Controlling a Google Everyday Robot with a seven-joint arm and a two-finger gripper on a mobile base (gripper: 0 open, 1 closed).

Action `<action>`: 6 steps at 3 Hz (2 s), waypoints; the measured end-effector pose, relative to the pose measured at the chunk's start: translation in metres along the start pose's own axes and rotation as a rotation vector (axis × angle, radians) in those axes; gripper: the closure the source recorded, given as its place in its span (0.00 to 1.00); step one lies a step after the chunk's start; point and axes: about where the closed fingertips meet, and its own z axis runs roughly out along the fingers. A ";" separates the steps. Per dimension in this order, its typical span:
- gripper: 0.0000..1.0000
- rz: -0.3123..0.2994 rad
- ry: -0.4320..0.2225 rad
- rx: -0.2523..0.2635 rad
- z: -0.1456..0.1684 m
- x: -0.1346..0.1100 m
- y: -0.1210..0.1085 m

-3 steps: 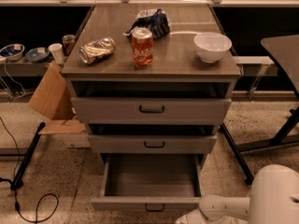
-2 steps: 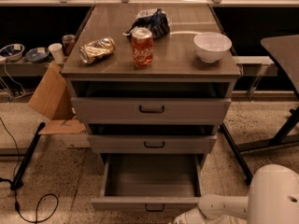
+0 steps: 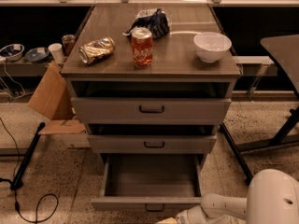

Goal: Close bottom drawer

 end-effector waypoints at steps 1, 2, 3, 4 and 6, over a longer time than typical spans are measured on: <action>0.14 0.052 -0.040 -0.008 -0.008 -0.006 -0.024; 0.37 0.116 -0.110 -0.054 -0.022 -0.007 -0.052; 0.61 0.160 -0.185 -0.102 -0.038 -0.012 -0.072; 0.84 0.193 -0.252 -0.142 -0.051 -0.018 -0.081; 1.00 0.292 -0.346 -0.222 -0.050 -0.046 -0.081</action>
Offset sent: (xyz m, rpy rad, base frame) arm 0.0234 -0.0906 -0.0473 0.0799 0.0490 -0.2964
